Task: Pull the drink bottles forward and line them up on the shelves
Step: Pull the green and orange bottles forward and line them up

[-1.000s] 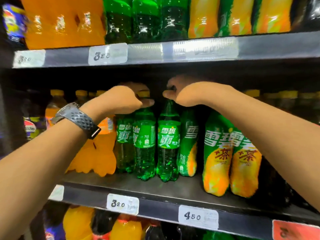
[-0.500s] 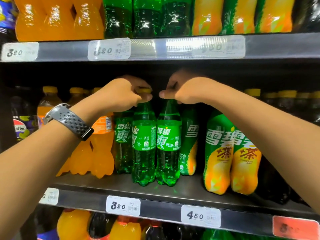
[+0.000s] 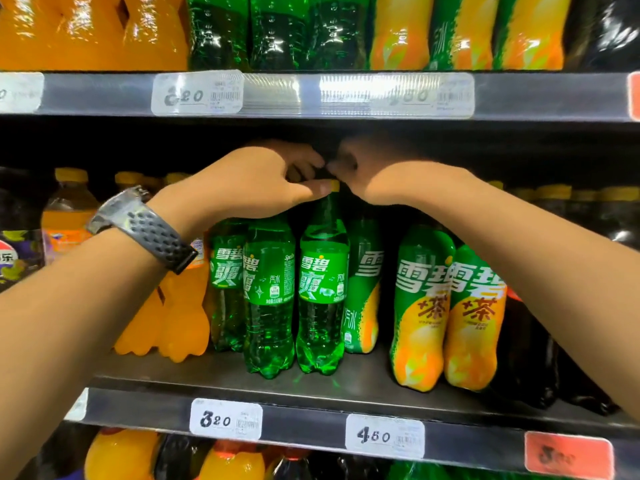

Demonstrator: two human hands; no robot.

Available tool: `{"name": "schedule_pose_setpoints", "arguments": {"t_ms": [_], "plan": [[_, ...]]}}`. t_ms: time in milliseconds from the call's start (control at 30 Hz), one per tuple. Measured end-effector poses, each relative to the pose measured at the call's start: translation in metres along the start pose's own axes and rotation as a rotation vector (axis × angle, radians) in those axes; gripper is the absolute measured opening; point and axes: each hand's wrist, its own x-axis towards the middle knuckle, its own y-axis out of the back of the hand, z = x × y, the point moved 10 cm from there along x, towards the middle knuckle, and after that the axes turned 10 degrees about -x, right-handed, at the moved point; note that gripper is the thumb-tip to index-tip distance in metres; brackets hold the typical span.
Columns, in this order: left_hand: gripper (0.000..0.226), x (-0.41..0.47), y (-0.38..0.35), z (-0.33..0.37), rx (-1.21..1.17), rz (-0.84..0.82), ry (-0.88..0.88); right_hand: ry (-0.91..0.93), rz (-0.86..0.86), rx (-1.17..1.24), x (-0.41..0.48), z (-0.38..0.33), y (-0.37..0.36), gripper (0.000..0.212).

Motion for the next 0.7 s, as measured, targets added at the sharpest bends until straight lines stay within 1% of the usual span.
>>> {"name": "schedule_pose_setpoints", "arguments": {"t_ms": [67,133,200,367,433,500,700], "plan": [[0.045,0.009,-0.01,0.009,0.088,-0.009,-0.024,0.003,-0.071,-0.137,0.001,0.007,-0.016,0.033],[0.041,0.015,-0.021,0.013,0.142,-0.033,-0.03,0.007,-0.173,-0.177,0.001,0.01,-0.029,0.027],[0.036,0.018,-0.028,0.013,0.181,-0.031,-0.045,0.032,-0.226,-0.202,0.002,0.009,-0.035,0.024],[0.034,0.014,-0.025,0.006,0.217,0.013,-0.073,0.096,-0.252,-0.166,0.001,0.01,-0.032,0.027],[0.034,0.013,-0.023,0.003,0.224,0.006,-0.082,0.123,-0.252,-0.175,0.0,0.011,-0.03,0.022],[0.035,0.013,-0.022,0.003,0.219,-0.003,-0.092,0.145,-0.245,-0.18,-0.001,0.01,-0.027,0.022],[0.034,0.013,-0.02,0.007,0.187,0.01,-0.13,0.17,-0.242,-0.17,0.001,0.01,-0.02,0.034]]}}
